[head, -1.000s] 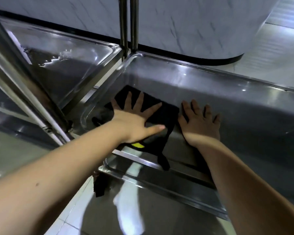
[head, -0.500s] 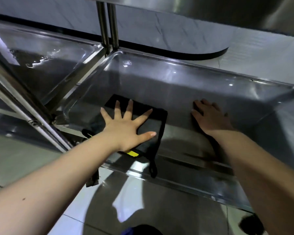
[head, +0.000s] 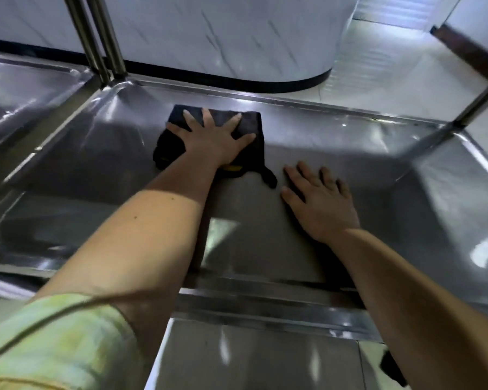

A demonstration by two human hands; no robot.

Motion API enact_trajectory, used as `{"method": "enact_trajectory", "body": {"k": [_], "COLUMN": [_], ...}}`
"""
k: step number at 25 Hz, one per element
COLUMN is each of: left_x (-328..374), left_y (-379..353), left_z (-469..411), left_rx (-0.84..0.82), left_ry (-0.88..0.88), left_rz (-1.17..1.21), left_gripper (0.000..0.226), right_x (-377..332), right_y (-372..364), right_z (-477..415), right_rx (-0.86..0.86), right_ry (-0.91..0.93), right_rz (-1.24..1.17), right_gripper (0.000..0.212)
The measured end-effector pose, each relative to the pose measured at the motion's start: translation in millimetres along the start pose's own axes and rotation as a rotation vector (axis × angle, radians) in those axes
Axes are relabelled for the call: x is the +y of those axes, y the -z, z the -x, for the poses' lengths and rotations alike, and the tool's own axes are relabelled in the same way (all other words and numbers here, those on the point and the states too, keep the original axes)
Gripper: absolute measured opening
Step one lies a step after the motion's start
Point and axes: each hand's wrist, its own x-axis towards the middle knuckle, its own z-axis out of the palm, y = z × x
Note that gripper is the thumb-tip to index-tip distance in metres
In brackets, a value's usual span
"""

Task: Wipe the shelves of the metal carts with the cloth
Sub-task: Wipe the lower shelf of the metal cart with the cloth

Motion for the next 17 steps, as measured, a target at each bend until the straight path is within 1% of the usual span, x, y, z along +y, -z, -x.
{"method": "enact_trajectory", "body": {"k": [4,7,9,11,13,15,17], "left_x": [-2.8,-8.2,-10.4,-7.0,-0.6,4.6,6.9], "left_y": [0.8,-7.8,-11.4,-13.5,-16.7,-17.8,-17.9], "left_z": [27.6,86.8,133.1,174.0,201.2,213.2,214.9], "left_rx": [-0.046,-0.032,-0.073,-0.141,-0.174,-0.162,-0.143], "left_ry": [-0.041,-0.119,-0.15,-0.15,-0.134,-0.128,-0.119], "left_rz": [0.0,-0.022,-0.044,-0.043,-0.033,-0.027,-0.022], "left_gripper": [0.08,0.079,0.076,0.076,0.076,0.077,0.077], "right_x": [0.4,-1.6,-2.0,-4.0,-6.1,2.9,31.4], "right_y": [3.1,4.3,7.7,10.2,14.5,23.2,30.7], "right_z": [0.6,1.7,2.6,4.7,6.9,13.9,24.7], "right_rx": [0.001,-0.002,-0.012,-0.006,0.023,0.011,-0.046], "right_ry": [-0.005,-0.005,-0.007,-0.007,0.022,0.073,0.085], "right_rz": [-0.01,-0.024,-0.041,-0.055,-0.112,-0.2,-0.171], "right_gripper": [0.056,0.055,0.054,0.052,0.048,0.042,0.044]}}
